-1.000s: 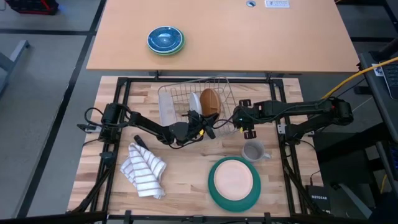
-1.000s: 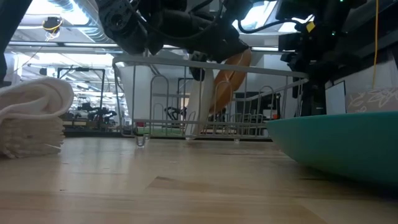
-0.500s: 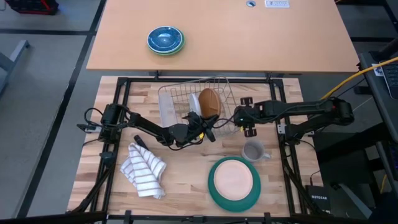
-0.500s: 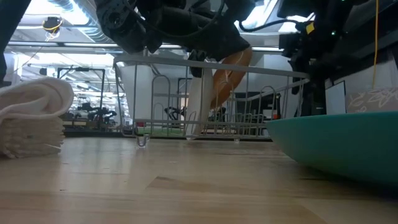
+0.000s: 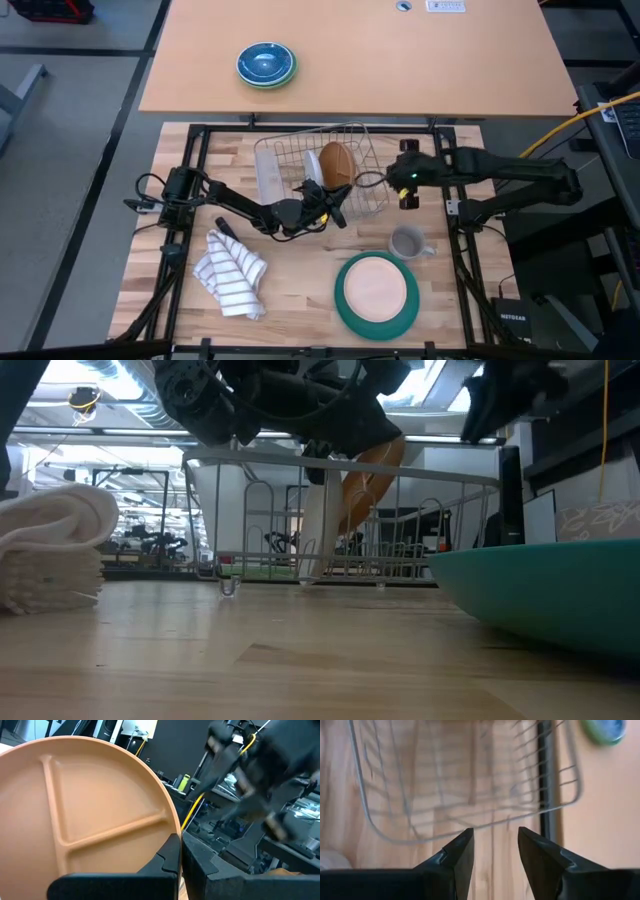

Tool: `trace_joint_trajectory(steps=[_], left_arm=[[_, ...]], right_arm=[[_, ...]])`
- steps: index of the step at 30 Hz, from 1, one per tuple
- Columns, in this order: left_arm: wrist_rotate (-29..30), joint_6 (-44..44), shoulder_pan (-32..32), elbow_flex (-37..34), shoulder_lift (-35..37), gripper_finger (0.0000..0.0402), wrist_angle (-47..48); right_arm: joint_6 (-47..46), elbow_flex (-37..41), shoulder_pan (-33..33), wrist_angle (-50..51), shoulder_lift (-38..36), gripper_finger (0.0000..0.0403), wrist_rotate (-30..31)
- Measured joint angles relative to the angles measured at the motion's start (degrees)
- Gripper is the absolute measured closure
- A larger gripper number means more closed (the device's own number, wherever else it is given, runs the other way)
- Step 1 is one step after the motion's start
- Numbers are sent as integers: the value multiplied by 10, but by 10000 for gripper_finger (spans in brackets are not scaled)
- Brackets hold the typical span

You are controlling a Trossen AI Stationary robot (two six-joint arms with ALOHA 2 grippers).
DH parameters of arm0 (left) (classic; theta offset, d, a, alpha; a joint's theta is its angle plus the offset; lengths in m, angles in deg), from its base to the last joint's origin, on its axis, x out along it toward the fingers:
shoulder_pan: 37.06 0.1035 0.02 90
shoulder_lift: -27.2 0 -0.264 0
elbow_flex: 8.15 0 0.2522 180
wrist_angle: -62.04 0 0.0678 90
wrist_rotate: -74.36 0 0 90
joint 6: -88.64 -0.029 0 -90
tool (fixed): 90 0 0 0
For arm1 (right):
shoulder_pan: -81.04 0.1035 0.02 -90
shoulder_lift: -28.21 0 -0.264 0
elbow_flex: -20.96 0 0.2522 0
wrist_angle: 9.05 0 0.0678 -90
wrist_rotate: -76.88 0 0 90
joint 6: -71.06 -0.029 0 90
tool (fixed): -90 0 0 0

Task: Sort dishes
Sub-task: Put the brown plate in the dish rack

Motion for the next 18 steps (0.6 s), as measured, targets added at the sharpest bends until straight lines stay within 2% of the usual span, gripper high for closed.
trace_joint_trajectory(steps=[4, 9, 18], left_arm=[[0, -5, 0, 0, 0, 401, 0], [0, -22, 0, 0, 0, 401, 0], [0, -41, 0, 0, 0, 401, 0]], right_arm=[[-44, -35, 0, -19, -18, 244, 0], [-84, -38, 0, -93, -21, 244, 0], [-208, -38, 0, -170, 37, 244, -11]])
